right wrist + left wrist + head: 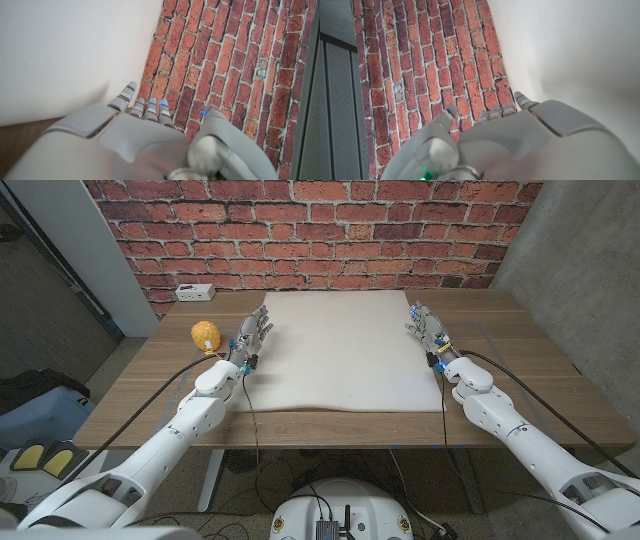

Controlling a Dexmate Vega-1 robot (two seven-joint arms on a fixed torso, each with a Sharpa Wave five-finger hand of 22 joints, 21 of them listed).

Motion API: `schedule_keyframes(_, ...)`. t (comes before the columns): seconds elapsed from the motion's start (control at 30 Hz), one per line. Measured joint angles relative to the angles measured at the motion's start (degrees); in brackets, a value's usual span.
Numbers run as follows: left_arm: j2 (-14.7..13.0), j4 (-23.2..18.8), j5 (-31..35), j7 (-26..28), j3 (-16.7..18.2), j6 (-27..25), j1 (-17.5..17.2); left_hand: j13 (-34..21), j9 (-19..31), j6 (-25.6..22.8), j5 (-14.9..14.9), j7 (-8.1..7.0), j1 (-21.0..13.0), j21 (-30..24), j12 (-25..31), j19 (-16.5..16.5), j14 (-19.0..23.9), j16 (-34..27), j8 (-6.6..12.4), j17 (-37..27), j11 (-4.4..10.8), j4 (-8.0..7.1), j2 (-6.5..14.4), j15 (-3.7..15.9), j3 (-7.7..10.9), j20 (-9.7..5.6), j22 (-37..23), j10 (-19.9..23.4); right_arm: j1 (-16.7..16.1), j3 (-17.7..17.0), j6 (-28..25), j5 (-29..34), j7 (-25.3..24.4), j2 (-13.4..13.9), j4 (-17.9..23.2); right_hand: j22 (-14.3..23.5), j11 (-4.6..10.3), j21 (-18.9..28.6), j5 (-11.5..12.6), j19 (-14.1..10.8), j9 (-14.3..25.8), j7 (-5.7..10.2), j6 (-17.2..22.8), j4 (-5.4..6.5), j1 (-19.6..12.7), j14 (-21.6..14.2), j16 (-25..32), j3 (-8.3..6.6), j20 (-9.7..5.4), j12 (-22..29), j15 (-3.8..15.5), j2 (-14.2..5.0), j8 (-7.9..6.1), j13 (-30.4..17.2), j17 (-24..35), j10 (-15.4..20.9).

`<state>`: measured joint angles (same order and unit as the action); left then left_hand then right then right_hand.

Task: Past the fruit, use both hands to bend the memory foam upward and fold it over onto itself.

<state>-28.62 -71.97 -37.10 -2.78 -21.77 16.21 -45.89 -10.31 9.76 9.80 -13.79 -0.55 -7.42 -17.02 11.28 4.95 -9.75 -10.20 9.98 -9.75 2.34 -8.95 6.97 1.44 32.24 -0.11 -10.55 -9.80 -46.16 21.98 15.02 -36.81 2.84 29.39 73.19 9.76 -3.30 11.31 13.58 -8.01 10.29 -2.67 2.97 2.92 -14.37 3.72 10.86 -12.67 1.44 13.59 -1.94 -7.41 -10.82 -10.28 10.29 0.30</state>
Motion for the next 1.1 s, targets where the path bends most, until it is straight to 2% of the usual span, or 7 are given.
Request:
schedule_keyframes(0.1,-0.1,0.1,0.7,0.2,-0.2,-0.4,0.3,0.0,0.0,0.2,0.0,-0.16,0.0,0.0,0.0,0.0,-0.1,0.0,0.23,0.1,0.25,1.13,0.0,0.12,-0.49,0.01,0.0,-0.2,0.4,0.3,-0.5,0.3,0.1,0.2,-0.1,0.0,-0.21,0.0,0.0,0.2,0.0,0.0,0.0,-0.22,-0.5,0.3,0.0,-0.22,1.0,0.0,-0.94,0.31,0.0,0.0,0.0,0.2)
schedule_keyframes(0.13,-0.1,0.1,1.0,0.5,-0.2,-0.5,0.3,0.0,0.0,0.2,0.2,-0.16,-0.2,0.0,0.3,0.0,-0.3,0.0,0.23,0.1,0.22,1.73,-0.2,-0.21,-0.79,0.66,0.0,-0.2,0.5,0.3,-0.5,0.3,0.1,0.3,-0.1,0.0,-0.29,0.0,0.0,0.2,0.0,0.0,0.0,-0.31,-0.5,0.2,0.0,-0.32,1.51,-0.1,-1.44,0.31,0.0,0.0,0.0,0.3)
schedule_keyframes(0.23,-0.1,0.1,1.9,1.5,-0.2,-1.0,0.3,0.0,0.0,0.1,0.7,-0.2,-1.1,0.5,0.6,-0.5,-0.1,0.0,0.62,0.2,-1.94,3.21,-1.1,-2.78,-1.63,3.45,0.0,0.0,0.6,0.5,-0.5,0.3,0.1,0.7,0.1,0.0,-0.75,0.0,0.0,0.5,0.0,0.0,0.0,-0.81,-1.0,0.0,0.0,-0.56,2.59,-0.3,-2.09,0.33,0.0,-0.3,-0.1,0.8)
schedule_keyframes(0.3,-1.3,-1.5,2.9,2.5,-0.6,-1.5,0.2,0.0,0.0,-0.1,0.7,-0.38,-1.3,0.5,0.8,-0.5,-0.1,0.0,0.84,0.2,-2.26,3.67,-1.3,-3.41,-1.76,4.21,0.0,0.0,0.6,0.7,-1.7,1.4,-0.6,1.1,0.8,0.0,-1.12,0.0,0.0,0.1,0.0,0.22,0.2,-1.22,-1.2,-0.5,0.0,-0.75,2.98,-0.3,-2.59,0.16,0.0,-0.3,-0.2,1.1)
schedule_keyframes(0.9,-7.0,-10.7,12.2,10.5,-1.8,-6.0,-2.8,0.0,0.0,-0.6,1.5,-1.1,-1.7,0.9,0.8,-0.9,-0.1,0.0,0.83,0.2,-2.98,5.25,-1.7,-3.4,-1.78,4.31,0.0,-0.1,-1.1,2.4,-7.9,7.9,-6.2,6.3,9.5,0.3,-1.63,0.0,0.0,0.2,0.0,0.32,0.9,-2.46,-3.0,-1.0,0.0,-2.0,3.49,-0.8,-2.98,-0.48,0.0,-0.3,-0.2,1.6)
schedule_keyframes(1.07,-7.0,-10.7,14.3,12.0,-1.8,-7.4,-2.8,0.0,0.0,-0.9,1.8,-1.41,-2.2,0.9,0.8,-0.9,-0.2,0.0,0.83,0.1,-2.98,5.48,-1.6,-3.55,-2.01,4.29,-0.3,-0.1,-1.8,2.6,-7.9,7.9,-6.2,7.8,12.4,0.3,-1.63,0.0,0.0,0.2,0.0,0.32,0.9,-2.83,-3.6,-1.0,0.0,-2.37,3.49,-0.8,-2.98,-1.04,0.0,-0.3,-0.2,1.6)
schedule_keyframes(1.1,-8.8,-13.5,14.8,12.3,-1.9,-7.7,-3.9,0.0,0.0,-0.9,1.8,-1.41,-2.3,0.9,0.8,-0.9,-0.4,0.0,0.83,0.1,-2.98,5.48,-1.7,-3.71,-2.01,4.29,-0.3,-0.1,-1.9,2.7,-10.6,10.0,-8.2,8.2,13.0,0.3,-1.63,0.0,0.0,0.2,0.0,0.32,0.9,-2.83,-3.6,-1.0,0.0,-2.37,3.49,-0.8,-2.98,-1.03,0.0,-0.3,-0.2,1.6)
